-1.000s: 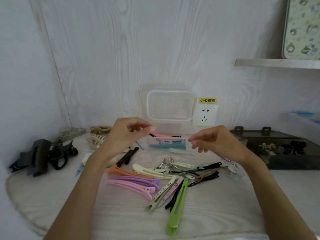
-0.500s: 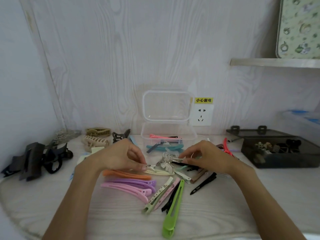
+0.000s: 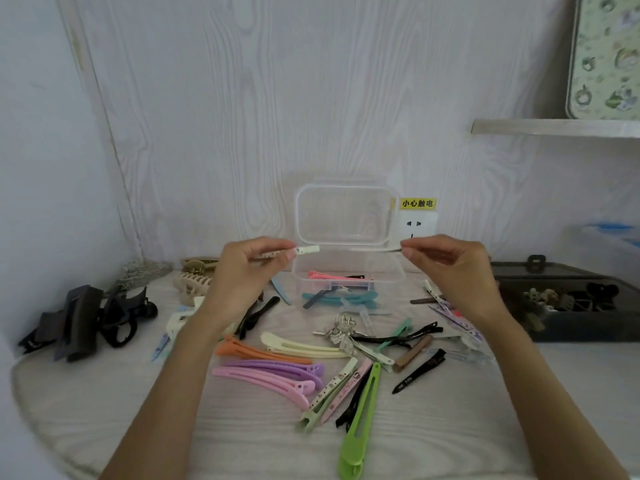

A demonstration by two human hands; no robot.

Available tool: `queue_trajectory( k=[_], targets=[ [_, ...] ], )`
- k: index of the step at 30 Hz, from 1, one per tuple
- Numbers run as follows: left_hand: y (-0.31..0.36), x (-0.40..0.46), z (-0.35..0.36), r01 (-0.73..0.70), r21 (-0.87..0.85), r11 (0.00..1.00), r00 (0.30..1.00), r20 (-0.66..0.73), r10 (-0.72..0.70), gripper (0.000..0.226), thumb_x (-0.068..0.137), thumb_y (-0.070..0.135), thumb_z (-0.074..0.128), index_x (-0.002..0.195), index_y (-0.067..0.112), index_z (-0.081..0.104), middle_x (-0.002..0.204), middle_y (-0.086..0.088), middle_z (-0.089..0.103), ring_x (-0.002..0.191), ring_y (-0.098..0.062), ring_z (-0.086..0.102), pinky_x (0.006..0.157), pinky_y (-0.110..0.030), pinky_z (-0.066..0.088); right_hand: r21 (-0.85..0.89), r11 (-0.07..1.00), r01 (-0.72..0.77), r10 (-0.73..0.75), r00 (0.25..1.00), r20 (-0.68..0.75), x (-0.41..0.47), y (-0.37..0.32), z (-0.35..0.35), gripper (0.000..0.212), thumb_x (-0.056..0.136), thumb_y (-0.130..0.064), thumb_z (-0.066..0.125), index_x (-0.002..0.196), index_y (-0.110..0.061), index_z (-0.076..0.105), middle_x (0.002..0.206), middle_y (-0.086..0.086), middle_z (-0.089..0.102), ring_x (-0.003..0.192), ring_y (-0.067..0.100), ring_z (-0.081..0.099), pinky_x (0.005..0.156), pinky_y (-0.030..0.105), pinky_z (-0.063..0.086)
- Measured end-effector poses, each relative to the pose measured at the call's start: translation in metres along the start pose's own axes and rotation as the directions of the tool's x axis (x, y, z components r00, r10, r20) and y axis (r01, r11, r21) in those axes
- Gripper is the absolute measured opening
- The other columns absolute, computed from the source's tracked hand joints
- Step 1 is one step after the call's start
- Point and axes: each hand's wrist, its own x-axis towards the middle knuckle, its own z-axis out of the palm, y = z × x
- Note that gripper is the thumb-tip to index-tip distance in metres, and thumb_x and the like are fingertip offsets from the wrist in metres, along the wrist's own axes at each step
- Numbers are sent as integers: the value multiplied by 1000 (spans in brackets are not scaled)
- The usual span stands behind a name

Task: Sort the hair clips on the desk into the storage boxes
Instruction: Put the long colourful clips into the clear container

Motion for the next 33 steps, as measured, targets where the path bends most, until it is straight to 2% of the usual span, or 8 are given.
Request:
queue_trajectory(
  k=[4, 8, 11, 14, 16, 20, 26, 33],
  targets=[
    [-3, 4, 31, -85, 171, 982, 992, -74, 99, 15, 88, 28, 62, 100, 29, 71, 99, 19, 69, 97, 2, 61, 93, -23, 45, -309, 946, 98, -76, 994, 80, 2, 12, 17, 22, 83, -31, 65, 105, -36, 67, 104, -27, 60, 94, -12, 52, 84, 1, 38],
    [-7, 5, 36, -201, 371, 907, 980, 82, 183, 29, 84, 29, 67, 112, 30, 67, 120, 18, 61, 114, 1, 47, 104, -23, 31, -125, 992, 8, 17, 980, 197, -3, 0, -5, 17, 79, -23, 70, 93, -32, 71, 89, -18, 71, 82, -1, 64, 75, 16, 53],
    [4, 0, 13, -137, 171, 976, 962, 256, 90, 16, 75, 28, 74, 91, 28, 73, 84, 26, 68, 77, 11, 56, 72, -5, 39, -182, 980, -81, 175, 788, 590, -9, -1, -15, 24, 79, -15, 70, 96, -32, 72, 100, -18, 71, 96, -4, 64, 87, 9, 49],
    [0, -8, -5, -34, 254, 967, 786, 604, -131, 20, 69, 34, 78, 89, 32, 74, 82, 21, 71, 72, 9, 61, 66, -8, 43, -435, 900, 9, 345, 593, 727, -12, 12, -9, 38, 75, -30, 75, 111, -39, 64, 119, -23, 60, 113, -9, 52, 100, 12, 38],
    [-10, -12, -7, -102, 466, 879, 672, 684, -285, 26, 67, 47, 77, 92, 43, 71, 92, 23, 69, 86, 9, 60, 75, -13, 46, -492, 869, 60, 352, 622, 699, -13, 18, -4, 36, 73, -37, 75, 108, -39, 66, 117, -20, 59, 110, -3, 52, 101, 20, 39],
    [-14, -11, -6, -57, 483, 874, 682, 658, -320, 17, 68, 51, 74, 82, 42, 74, 92, 19, 71, 91, 1, 63, 90, -30, 51, -469, 877, 102, 265, 713, 650, -14, 20, 4, 22, 75, -32, 75, 96, -35, 72, 96, -15, 65, 93, 0, 58, 87, 21, 47],
    [-9, -14, -7, 55, 368, 928, 688, 660, -303, 17, 71, 26, 80, 85, 22, 72, 87, 4, 75, 85, -9, 70, 88, -29, 53, -451, 884, 119, 260, 677, 688, -11, 19, -3, 17, 86, -32, 61, 101, -31, 70, 102, -15, 68, 97, -6, 57, 85, 9, 41],
    [2, -13, -20, 130, 272, 954, 721, 635, -279, 16, 72, 31, 76, 86, 24, 73, 81, 1, 75, 71, -4, 66, 65, -16, 47, -274, 962, 2, 192, 707, 680, -5, 14, -15, 17, 94, -23, 50, 89, -23, 66, 69, -8, 56, 67, 4, 50, 68, 16, 40]
  ],
)
